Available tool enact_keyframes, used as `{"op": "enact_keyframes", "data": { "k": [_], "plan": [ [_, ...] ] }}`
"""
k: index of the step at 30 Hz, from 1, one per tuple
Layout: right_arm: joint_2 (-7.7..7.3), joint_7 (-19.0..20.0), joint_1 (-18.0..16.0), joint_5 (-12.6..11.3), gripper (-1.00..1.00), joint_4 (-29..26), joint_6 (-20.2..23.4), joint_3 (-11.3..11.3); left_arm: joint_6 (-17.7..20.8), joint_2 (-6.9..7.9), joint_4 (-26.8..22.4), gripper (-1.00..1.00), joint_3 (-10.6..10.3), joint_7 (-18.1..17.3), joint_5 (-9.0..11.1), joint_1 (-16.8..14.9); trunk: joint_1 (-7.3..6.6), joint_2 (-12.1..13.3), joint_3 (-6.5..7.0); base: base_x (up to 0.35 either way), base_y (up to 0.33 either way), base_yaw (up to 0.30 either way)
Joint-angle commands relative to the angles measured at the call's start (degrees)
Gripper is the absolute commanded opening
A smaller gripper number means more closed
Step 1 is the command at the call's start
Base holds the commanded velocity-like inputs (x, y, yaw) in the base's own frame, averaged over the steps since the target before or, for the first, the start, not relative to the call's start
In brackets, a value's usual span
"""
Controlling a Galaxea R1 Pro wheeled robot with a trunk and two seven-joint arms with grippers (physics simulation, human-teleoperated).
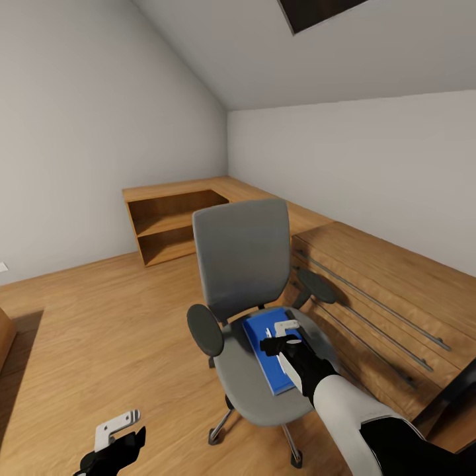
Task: In the bedroom, organize the workspace by keeping the computer under the desk, ensuring the monitor is on the desk, placing the keyboard on the desk next to the monitor, placing the mouse on the desk next to the keyboard, moving the folder from the swivel chair onto the desk next to the mouse, stacking the notebook on top of the folder with the pen on top of the notebook, and positioning the swivel chair next to the desk.
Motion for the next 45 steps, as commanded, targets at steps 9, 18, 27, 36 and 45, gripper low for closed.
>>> {"op": "enact_keyframes", "data": {
  "k": [9, 18, 27, 36, 45],
  "plan": [
    [-0.02, -0.29, -0.02, 0.03, 1.00, -0.18, 1.80, 0.39, -0.23, 0.05, -0.07, 1.00, -0.16, 0.25, 0.32, -0.08, -0.01, -0.03, -0.05, 0.000, 0.000, 0.000],
    [-0.02, -0.29, -0.02, 0.02, 1.00, -0.23, 2.16, 0.39, -0.23, 0.01, -0.07, 1.00, -0.16, 0.25, 0.28, -0.05, 0.87, -1.63, -0.77, 0.000, 0.000, 0.000],
    [-0.02, -0.29, -0.02, 0.02, 1.00, -0.20, 2.19, 0.39, -0.23, -0.03, -0.05, 1.00, -0.16, 0.25, 0.32, -0.07, 0.87, -1.63, -0.77, 0.000, 0.000, 0.000],
    [-0.02, -0.29, -0.02, 0.02, 1.00, -0.21, 2.19, 0.39, -0.23, -0.04, -0.06, 1.00, -0.16, 0.25, 0.32, -0.08, 1.09, -2.03, -0.95, 0.000, 0.000, 0.000],
    [-0.02, -0.29, -0.02, 0.02, 1.00, -0.19, 2.19, 0.39, -0.23, -0.04, 0.01, 1.00, -0.16, 0.25, 0.32, -0.06, 1.31, -2.43, -1.13, 0.000, 0.000, 0.000]
  ]
}}
